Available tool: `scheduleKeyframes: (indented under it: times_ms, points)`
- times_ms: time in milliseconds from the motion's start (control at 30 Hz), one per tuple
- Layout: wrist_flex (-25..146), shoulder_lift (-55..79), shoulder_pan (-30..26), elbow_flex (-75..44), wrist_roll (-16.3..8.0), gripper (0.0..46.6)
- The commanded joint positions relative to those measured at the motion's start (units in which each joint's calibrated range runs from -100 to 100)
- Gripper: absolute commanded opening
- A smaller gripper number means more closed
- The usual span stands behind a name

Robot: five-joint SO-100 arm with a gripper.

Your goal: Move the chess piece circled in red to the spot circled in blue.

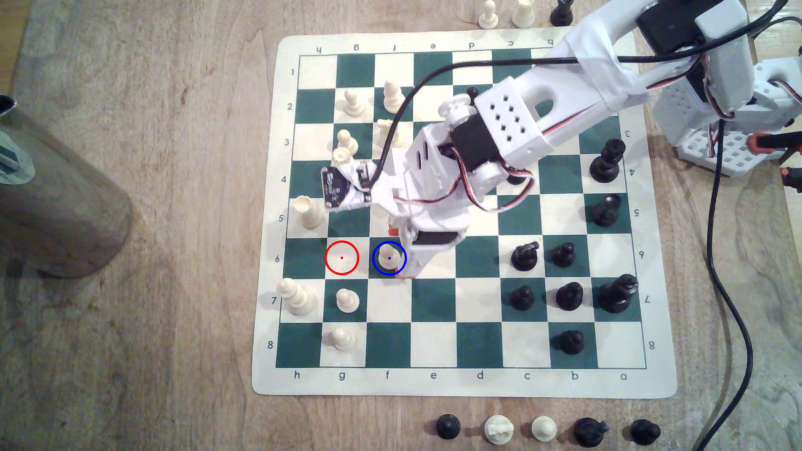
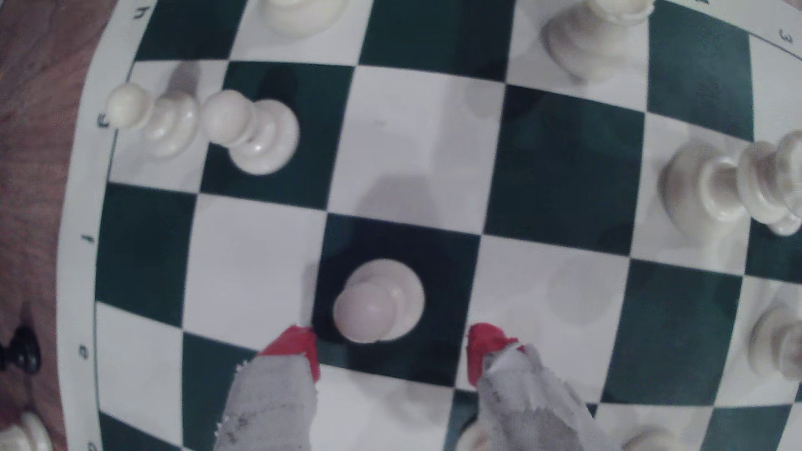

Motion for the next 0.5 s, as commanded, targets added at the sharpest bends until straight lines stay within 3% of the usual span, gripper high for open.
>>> scheduleKeyframes:
  times_ms: [0, 333, 467]
  points:
    - [4.26, -9.48, 1.17, -3.02, 0.54, 18.7]
    - [5.65, -23.41, 0.23, 3.78, -1.07, 18.9]
    - [2.54, -33.0, 0.31, 15.21, -1.12, 20.2]
